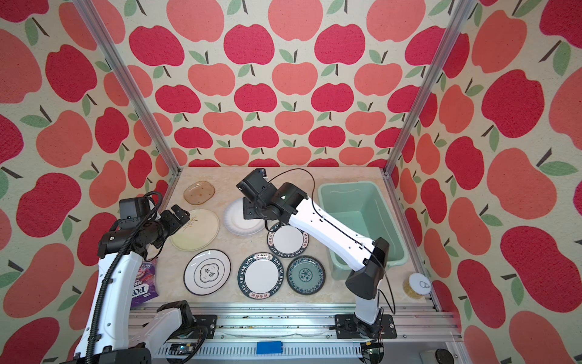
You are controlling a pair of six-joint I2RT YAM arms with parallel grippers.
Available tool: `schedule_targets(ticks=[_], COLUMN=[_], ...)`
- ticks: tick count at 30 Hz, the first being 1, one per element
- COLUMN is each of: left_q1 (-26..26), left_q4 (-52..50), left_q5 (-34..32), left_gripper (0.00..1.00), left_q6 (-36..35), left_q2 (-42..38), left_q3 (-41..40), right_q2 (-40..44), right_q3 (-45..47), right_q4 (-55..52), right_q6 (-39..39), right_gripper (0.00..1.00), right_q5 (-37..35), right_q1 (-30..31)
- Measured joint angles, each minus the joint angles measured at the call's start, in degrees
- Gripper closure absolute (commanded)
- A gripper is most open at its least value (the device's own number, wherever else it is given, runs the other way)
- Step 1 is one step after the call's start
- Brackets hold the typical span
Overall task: Place the plates into the plastic bin on the countertop
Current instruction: Pick up the plate from the middle-left of the table.
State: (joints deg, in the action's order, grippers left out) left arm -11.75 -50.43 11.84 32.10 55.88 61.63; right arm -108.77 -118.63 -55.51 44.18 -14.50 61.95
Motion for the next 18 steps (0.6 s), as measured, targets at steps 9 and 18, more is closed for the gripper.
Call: schedule_targets(ticks=[9, 18], left_q1=[-6.45, -16.63], left_q4=[3.04, 11.67], left_q5=[4.02, 8.81], left_gripper=[0.01, 0.01], left_q6=[-1.20, -7.30], left_q2=[5.64, 16.92], left_q3=[-4.76, -3.54], right_q2=[-16.57, -27.30], right_q3=[-3.32, -8.70], right_q4=[13.90, 27.02], right_q6=[5.88, 15.98], right_gripper=[0.32, 0.33], right_q5=[16.46, 22.67], right_q1=[0.31, 0.94])
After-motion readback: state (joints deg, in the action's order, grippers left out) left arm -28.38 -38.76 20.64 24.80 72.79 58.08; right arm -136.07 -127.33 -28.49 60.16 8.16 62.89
